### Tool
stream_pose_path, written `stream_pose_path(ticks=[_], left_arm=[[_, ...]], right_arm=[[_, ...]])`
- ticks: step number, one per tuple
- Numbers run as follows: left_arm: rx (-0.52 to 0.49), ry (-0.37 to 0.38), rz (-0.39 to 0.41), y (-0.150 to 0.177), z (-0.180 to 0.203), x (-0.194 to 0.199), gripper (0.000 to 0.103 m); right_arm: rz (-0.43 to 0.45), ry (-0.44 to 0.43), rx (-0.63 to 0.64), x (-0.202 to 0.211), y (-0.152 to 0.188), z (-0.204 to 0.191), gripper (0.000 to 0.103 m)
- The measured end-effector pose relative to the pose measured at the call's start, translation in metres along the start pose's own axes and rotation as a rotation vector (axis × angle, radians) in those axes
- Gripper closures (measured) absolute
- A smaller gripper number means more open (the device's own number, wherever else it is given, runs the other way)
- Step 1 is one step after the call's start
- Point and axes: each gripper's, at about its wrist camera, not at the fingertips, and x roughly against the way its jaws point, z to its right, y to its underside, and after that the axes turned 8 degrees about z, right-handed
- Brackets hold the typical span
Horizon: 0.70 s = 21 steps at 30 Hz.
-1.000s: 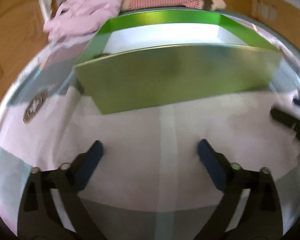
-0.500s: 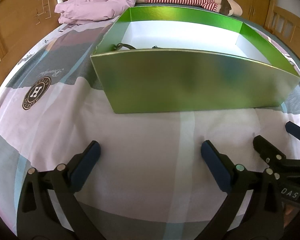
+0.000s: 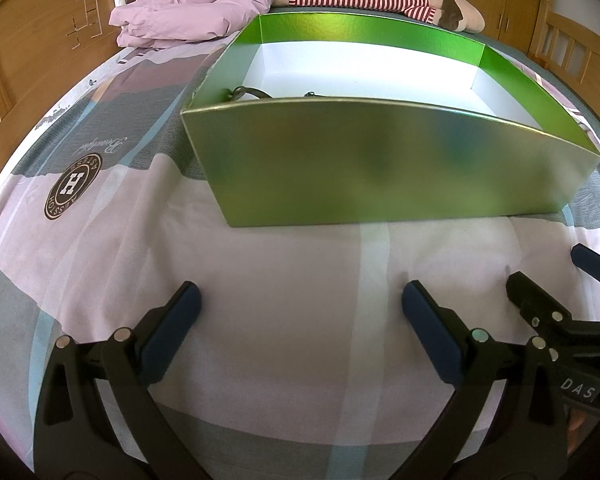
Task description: Organize jewelry
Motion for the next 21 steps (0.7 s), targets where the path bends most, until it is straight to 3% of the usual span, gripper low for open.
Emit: stream_pose_path(ticks=[21], left_arm=[[-0.006, 0.006, 0.000, -0.0002, 0.0008, -0.0015, 0.002]], right_arm=[[0.000, 0.001, 0.003, -0.0002, -0.0002, 0.0006, 0.001]])
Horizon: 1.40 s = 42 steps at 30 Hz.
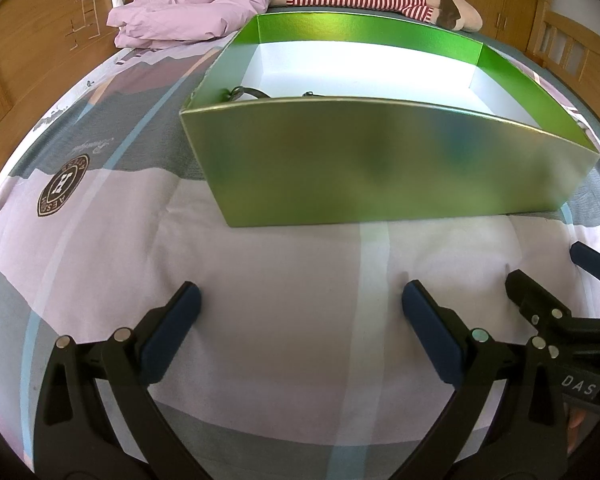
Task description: Organize jewelry
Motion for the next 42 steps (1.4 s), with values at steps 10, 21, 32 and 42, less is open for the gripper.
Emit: stream_pose_path(ticks=[10, 21, 32, 42], left_arm=[[0.000, 0.001, 0.000, 0.000, 0.000, 0.000, 0.002], [-0.004, -0.008, -0.014, -0.002, 0.001, 0.000, 0.002], [0.012, 0.005, 0.000, 0.002, -0.002, -0.001, 0.002], [0.007, 0.002, 0.002, 0.001, -0.001, 0.000, 0.002]], right_arm=[[0.000, 0.000, 0.001, 0.000, 0.000, 0.000, 0.001], [0.000, -0.002, -0.004, 0.000, 0.000, 0.000, 0.001], [-0.001, -0.002, -0.009, -0.001, -0.001, 0.001, 0.001], [0.055, 0.041, -0.048, 0.013, -0.007, 0.011, 0.001]])
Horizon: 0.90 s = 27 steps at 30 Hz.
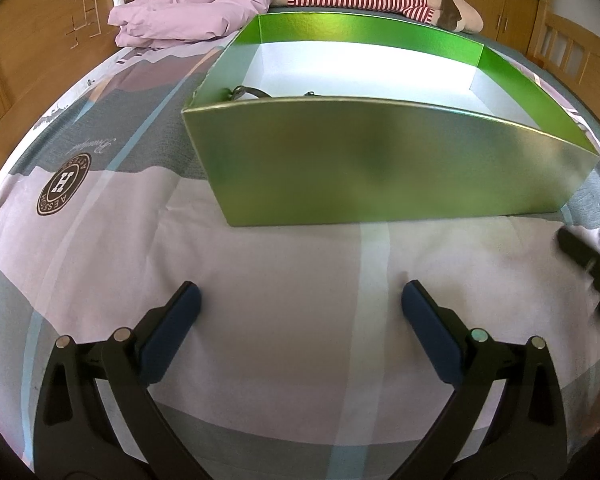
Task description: Organize jewelry
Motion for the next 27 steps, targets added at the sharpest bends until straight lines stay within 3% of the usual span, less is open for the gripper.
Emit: stream_pose_path(ticks=[3, 6, 12, 14, 16, 17, 20, 23, 24, 27], left_arm=[[0.000, 0.000, 0.000, 0.000, 0.000, 0.000, 0.002], [0.000, 0.000, 0.000, 0.000, 0.000, 0.000, 0.002], [0.000, 0.000, 0.000, 0.000, 0.000, 0.000, 0.002], [0.000, 0.000, 0.000, 0.000, 0.000, 0.000, 0.002], [-0.001, 0.000, 0.000, 0.000, 0.000, 0.000, 0.002], [-0.002, -0.001, 0.000, 0.000, 0.000, 0.000, 0.002], [0.003, 0.002, -0.011, -0.002, -0.001, 0.001, 0.002], [-0.045, -0.012, -0.110, -0.006, -0.002, 0.010, 0.002], [-0.053, -0.037, -0.111, -0.009, -0.004, 0.020, 0.002], [-0.051, -0.096, 0.031, -0.020, -0.015, 0.061, 0.002]], right_arm=[[0.036, 0.040, -0.064, 0.010, -0.011, 0.023, 0.001], [0.064, 0.134, -0.137, 0.017, -0.020, 0.057, 0.001], [0.017, 0.310, -0.161, -0.009, -0.029, 0.129, 0.001], [0.003, 0.308, -0.160, -0.026, -0.024, 0.148, 0.001], [-0.069, 0.240, -0.201, -0.043, -0.019, 0.164, 0.001], [-0.043, 0.217, -0.243, -0.039, -0.018, 0.171, 0.001], [-0.050, 0.250, -0.209, -0.041, -0.018, 0.165, 0.001], [-0.048, 0.235, -0.225, -0.040, -0.019, 0.166, 0.001], [-0.044, 0.227, -0.234, -0.038, -0.018, 0.168, 0.001], [-0.047, 0.236, -0.224, -0.039, -0.018, 0.167, 0.001]])
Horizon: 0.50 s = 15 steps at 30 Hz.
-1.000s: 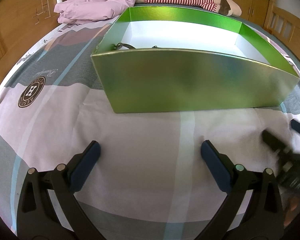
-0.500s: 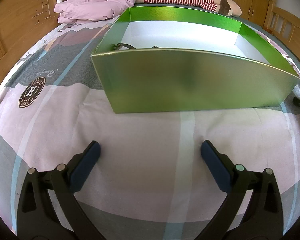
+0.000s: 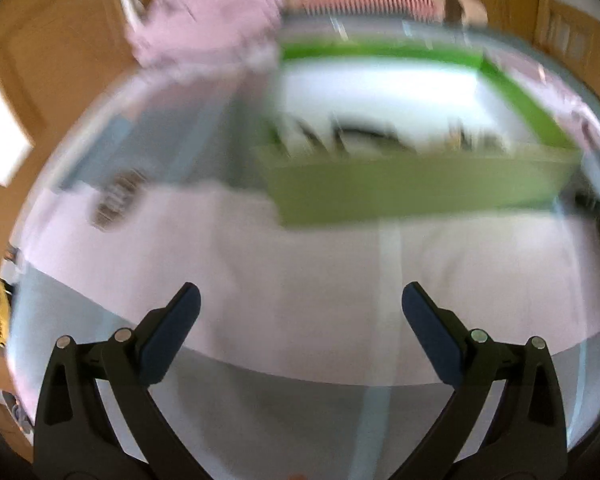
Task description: Organize jewelry
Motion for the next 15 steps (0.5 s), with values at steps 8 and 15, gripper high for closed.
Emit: stream_pose_path(ticks=[8, 15], left_arm=[[0.137, 0.003, 0.004, -0.016, -0.046, 0.012, 0.002], [0.222, -0.038, -0.038, -0.017, -0.082, 0.001, 0.002]], right_arm=[[0.000, -0.002, -0.003, 0.001, 0.000, 0.001, 0.001], [0.000, -0.003, -0.003, 0.000, 0.000, 0.001, 0.001]])
